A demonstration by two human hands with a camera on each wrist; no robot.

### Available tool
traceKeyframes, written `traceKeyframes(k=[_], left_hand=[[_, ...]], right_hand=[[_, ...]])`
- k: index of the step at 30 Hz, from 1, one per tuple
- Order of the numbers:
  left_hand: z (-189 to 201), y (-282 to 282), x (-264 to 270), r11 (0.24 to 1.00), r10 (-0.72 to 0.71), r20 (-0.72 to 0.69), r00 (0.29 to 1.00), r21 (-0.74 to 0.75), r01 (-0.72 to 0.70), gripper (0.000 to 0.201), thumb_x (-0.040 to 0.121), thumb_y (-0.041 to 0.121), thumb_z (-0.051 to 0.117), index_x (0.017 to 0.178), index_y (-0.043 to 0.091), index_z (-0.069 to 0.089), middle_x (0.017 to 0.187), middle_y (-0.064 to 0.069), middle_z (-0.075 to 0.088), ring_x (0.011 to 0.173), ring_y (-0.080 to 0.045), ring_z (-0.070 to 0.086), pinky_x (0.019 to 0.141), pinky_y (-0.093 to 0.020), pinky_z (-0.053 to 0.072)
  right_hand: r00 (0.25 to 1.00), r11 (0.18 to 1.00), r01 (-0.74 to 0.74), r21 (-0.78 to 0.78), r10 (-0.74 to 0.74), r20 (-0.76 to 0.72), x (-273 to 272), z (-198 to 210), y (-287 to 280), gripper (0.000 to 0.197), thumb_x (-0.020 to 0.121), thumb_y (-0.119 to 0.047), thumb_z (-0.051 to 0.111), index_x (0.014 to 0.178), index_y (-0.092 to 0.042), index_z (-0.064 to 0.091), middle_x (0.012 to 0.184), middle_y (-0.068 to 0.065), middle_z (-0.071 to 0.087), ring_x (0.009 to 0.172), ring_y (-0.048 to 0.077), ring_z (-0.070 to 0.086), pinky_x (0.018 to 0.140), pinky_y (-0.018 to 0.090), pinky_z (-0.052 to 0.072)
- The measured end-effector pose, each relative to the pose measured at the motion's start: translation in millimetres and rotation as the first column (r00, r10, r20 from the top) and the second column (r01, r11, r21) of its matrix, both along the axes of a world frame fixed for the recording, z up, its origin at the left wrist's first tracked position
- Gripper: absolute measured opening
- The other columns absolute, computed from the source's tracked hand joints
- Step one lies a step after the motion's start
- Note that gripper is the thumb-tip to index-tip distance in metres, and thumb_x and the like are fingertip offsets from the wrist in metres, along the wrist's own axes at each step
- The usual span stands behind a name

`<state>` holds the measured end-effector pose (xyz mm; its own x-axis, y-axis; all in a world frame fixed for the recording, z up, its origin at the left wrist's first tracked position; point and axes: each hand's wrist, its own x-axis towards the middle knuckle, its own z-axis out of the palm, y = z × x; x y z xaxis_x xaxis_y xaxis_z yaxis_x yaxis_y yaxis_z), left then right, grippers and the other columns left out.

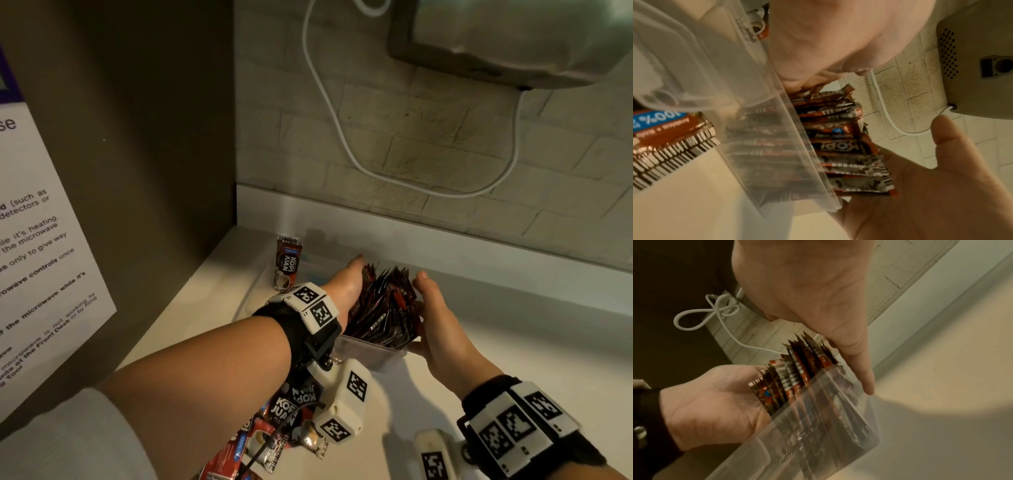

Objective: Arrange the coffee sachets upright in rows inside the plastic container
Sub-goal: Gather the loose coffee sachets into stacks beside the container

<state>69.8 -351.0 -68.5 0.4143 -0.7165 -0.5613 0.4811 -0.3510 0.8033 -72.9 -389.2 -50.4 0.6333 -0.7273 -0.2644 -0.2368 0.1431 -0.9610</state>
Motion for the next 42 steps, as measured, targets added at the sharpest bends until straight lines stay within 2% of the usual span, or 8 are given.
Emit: traceKeyframes(k=[7,10,14,18,22,28,34,42], left_hand=[[42.4,47.1,-10.9,0.996,0.087,0.205,0.975,-0.022,-0.084,0.064,0.100,0.052,0.033,0.152,0.015,0.026,0.158,-0.008,0.027,0.143,-0.025,0.027,0.112,-0.036,0.023],[51.4,78.2,-10.7,0.996,0.084,0.379,0.922,-0.052,-0.070,0.053,0.098,0.044,0.045,0.143,0.017,0.039,0.150,-0.004,0.037,0.127,-0.020,0.041,0.095,-0.031,0.029],[46.5,133.9,-7.0,0.992,0.128,0.621,0.773,-0.065,-0.112,0.047,0.089,0.037,0.061,0.132,0.027,0.046,0.132,0.000,0.047,0.111,-0.013,0.046,0.086,-0.030,0.038],[28.6,190.3,-8.3,0.994,0.000,0.695,0.719,0.078,-0.076,0.074,0.070,0.047,0.067,0.136,0.040,0.035,0.137,0.008,0.035,0.126,-0.017,0.041,0.105,-0.045,0.040],[9.5,236.2,-15.7,0.923,-0.355,0.726,0.589,0.374,0.095,0.108,0.056,0.046,0.076,0.146,0.045,0.016,0.144,0.012,0.025,0.139,-0.014,0.023,0.112,-0.042,0.033],[-2.3,268.3,-27.2,0.773,-0.610,0.663,0.433,0.619,0.141,0.130,0.048,0.060,0.078,0.151,0.040,0.001,0.154,0.010,0.013,0.136,-0.017,0.021,0.112,-0.037,0.032],[-17.4,268.5,-40.1,0.720,-0.689,0.667,0.284,0.674,0.165,0.103,0.058,0.049,0.078,0.138,0.045,0.013,0.120,0.012,0.032,0.108,-0.011,0.032,0.103,-0.030,0.034],[-15.5,244.2,-52.9,0.649,-0.750,0.651,0.113,0.693,0.315,0.105,0.074,0.032,0.077,0.149,0.040,0.005,0.138,0.009,0.024,0.121,-0.015,0.028,0.108,-0.028,0.028]], right_hand=[[0.993,0.965,0.112,-0.239,-0.099,0.069,-6.4,16.2,3.2,0.053,0.091,-0.059,0.042,0.134,-0.029,0.040,0.135,-0.005,0.047,0.128,0.021,0.043,0.108,0.045,0.033],[0.984,0.791,0.143,-0.595,-0.052,0.168,-17.0,32.9,12.4,0.027,0.092,-0.036,0.058,0.115,-0.022,0.055,0.109,-0.006,0.061,0.102,0.009,0.057,0.081,0.024,0.043],[0.957,0.518,-0.194,-0.833,0.285,-0.046,-30.7,44.3,37.2,0.005,0.079,-0.028,0.062,0.078,-0.032,0.064,0.082,-0.018,0.066,0.074,0.001,0.061,0.062,0.009,0.043],[0.645,0.252,-0.697,-0.671,0.628,-0.434,-30.2,29.3,77.0,0.036,0.080,-0.049,0.057,0.105,-0.026,0.068,0.101,-0.013,0.066,0.094,0.001,0.059,0.076,0.009,0.043],[0.368,0.032,-0.883,-0.468,0.668,-0.647,-17.9,-4.7,112.7,0.084,0.080,-0.058,0.061,0.148,-0.028,0.021,0.149,-0.005,0.028,0.135,0.009,0.028,0.113,0.027,0.028],[0.372,0.169,-0.928,-0.332,0.461,-0.806,21.5,-29.8,141.1,0.097,0.083,-0.069,0.048,0.149,-0.033,-0.013,0.158,0.003,-0.021,0.145,0.030,-0.018,0.113,0.054,-0.011],[0.220,0.146,-0.973,-0.180,0.336,-0.916,25.3,-37.2,132.0,0.086,0.086,-0.071,0.039,0.146,-0.042,-0.016,0.153,0.002,-0.033,0.143,0.038,-0.018,0.109,0.068,-0.009],[0.124,0.114,-0.989,-0.092,0.314,-0.941,-30.4,-27.1,118.1,0.082,0.090,-0.067,0.032,0.144,-0.041,-0.025,0.149,0.000,-0.040,0.140,0.035,-0.028,0.111,0.064,-0.007]])
